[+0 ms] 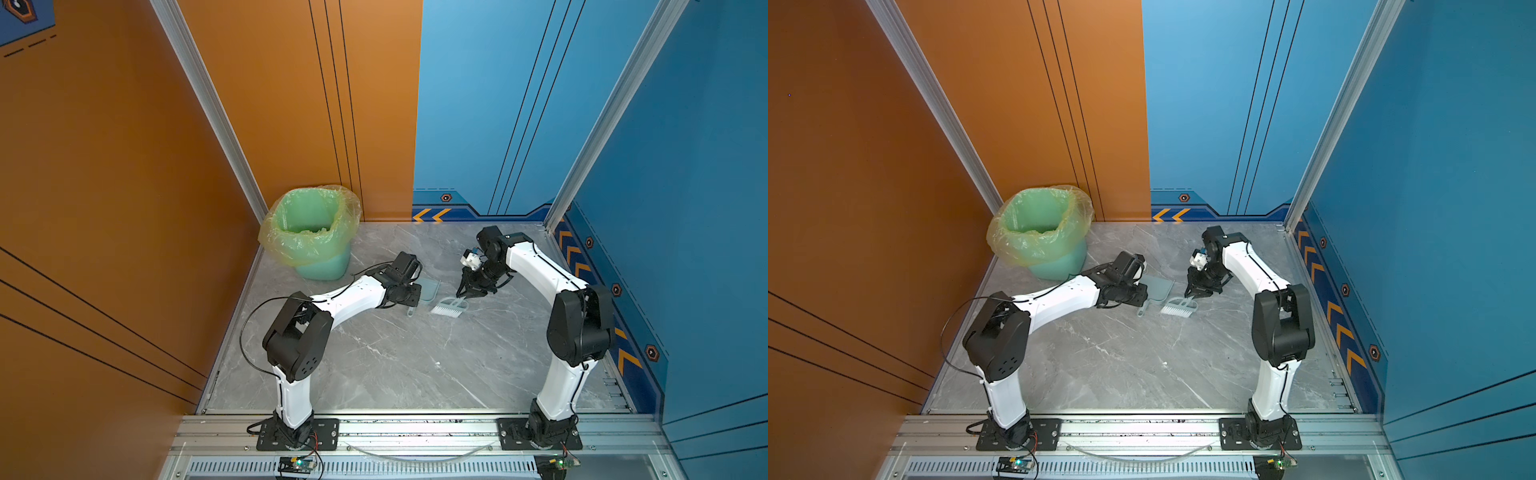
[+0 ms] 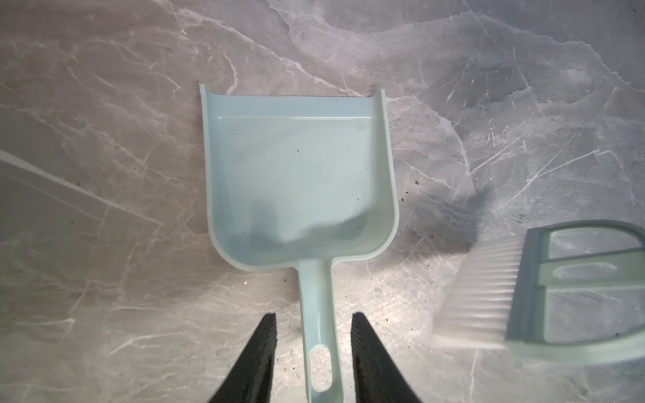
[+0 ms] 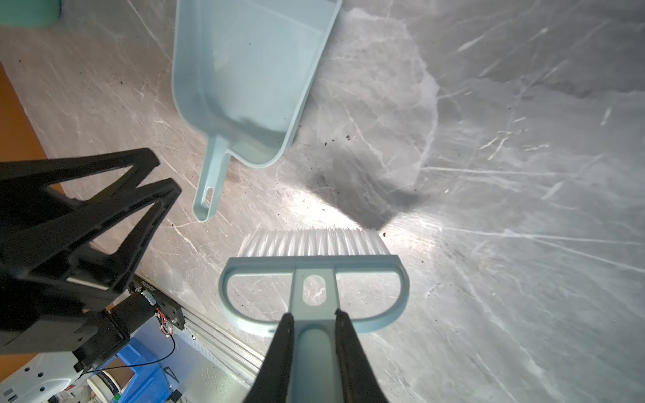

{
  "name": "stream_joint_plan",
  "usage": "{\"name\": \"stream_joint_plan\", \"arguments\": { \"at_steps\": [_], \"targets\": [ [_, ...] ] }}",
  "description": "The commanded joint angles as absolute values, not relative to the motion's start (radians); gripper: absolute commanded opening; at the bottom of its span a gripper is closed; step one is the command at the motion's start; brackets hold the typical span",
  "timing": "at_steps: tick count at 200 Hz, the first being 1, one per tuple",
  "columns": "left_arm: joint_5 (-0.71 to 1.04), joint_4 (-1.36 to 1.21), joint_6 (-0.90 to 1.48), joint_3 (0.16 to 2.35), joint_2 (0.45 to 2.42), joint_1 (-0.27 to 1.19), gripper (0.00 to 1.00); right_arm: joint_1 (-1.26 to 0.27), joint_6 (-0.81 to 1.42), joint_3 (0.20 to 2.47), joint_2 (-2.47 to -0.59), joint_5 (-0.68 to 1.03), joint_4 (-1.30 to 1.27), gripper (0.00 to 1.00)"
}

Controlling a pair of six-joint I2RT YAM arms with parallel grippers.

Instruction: Sweep away the paper scraps from the table

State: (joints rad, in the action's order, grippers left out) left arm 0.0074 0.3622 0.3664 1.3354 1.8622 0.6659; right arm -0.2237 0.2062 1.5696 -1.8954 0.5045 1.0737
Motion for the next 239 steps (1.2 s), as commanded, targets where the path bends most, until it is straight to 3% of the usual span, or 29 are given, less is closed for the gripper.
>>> {"name": "stream_joint_plan", "arguments": {
  "at_steps": [1, 56, 99, 122, 208, 239],
  "targets": [
    [-0.033, 0.388, 0.341, 1.309, 1.822, 0.656, 0.38, -0.202, 0.185, 1.599, -1.926, 0.491, 1.158, 0.18],
    [-0.045, 0.373, 0.33, 1.276, 1.789, 0.651, 0.38, -0.197, 0.188, 1.608, -1.979, 0.555, 1.17, 0.23],
    [-0.025, 0.354, 0.315, 1.266, 1.789, 0.652, 0.37, -0.191, 0.203, 1.672, -2.042, 0.56, 1.172, 0.44],
    [-0.018, 0.354, 0.306, 1.26, 1.789, 0.651, 0.37, -0.186, 0.21, 1.708, -2.068, 0.556, 1.176, 0.49],
    [-0.04, 0.348, 0.252, 1.183, 1.679, 0.647, 0.37, -0.184, 0.21, 1.745, -2.08, 0.493, 1.153, 0.54],
    [-0.078, 0.346, 0.217, 1.153, 1.599, 0.653, 0.4, -0.183, 0.199, 1.705, -1.989, 0.479, 1.075, 0.56]
  ]
}}
